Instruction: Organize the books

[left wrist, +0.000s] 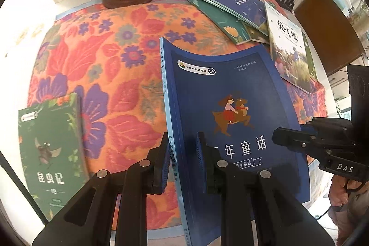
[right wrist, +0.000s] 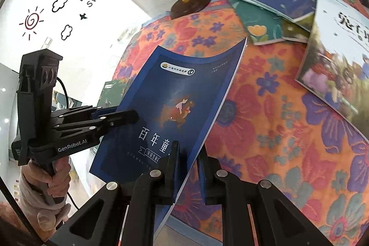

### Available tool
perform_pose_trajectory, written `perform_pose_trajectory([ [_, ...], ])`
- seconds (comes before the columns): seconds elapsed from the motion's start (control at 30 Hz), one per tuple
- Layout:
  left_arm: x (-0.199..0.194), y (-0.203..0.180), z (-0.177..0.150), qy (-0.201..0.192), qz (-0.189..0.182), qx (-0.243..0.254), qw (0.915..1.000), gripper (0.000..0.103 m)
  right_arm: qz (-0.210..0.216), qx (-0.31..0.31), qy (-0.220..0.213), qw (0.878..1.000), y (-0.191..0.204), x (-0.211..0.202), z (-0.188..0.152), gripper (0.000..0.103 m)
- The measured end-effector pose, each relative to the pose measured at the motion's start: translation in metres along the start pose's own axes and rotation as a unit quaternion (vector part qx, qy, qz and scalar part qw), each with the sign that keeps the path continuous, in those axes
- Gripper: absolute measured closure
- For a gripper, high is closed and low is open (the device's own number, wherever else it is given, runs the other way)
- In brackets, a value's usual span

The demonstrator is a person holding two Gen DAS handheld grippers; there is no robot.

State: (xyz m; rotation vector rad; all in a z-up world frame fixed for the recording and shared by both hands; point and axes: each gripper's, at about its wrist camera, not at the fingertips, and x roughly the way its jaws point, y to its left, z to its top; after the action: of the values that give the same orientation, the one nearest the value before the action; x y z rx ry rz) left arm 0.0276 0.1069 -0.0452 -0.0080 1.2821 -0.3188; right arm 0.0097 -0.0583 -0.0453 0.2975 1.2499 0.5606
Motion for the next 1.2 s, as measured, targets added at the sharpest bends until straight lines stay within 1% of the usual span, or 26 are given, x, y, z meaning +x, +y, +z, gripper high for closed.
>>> perform_pose_trajectory([
  [0.17,-0.009,0.016,-0.003,-0.008,0.007,-0.012,0.9999,0.084,0.009,-0.008,0.003,1.0,0.015,0.01,0.008,0.089],
  [0.43,-0.026,0.049,-0.011,-0.021,0.019,-0.034,0.999,0.084,0.018,-0.037,0.01,0.999,0.049,0.026,0.024,0.089],
  [0.8,-0.046,0.108,-0.027,-0.032,0.044,-0.066,0.9963,0.083,0.037,-0.077,0.031,0.996,0.107,0.067,0.039,0.089],
  [1.03,-0.058,0.136,-0.039,-0.042,0.056,-0.088,0.9937,0.083,0.05,-0.095,0.04,0.993,0.135,0.089,0.047,0.089],
  [1.2,-0.062,0.156,-0.05,-0.042,0.066,-0.106,0.9913,0.083,0.06,-0.096,0.054,0.992,0.151,0.107,0.049,0.089],
])
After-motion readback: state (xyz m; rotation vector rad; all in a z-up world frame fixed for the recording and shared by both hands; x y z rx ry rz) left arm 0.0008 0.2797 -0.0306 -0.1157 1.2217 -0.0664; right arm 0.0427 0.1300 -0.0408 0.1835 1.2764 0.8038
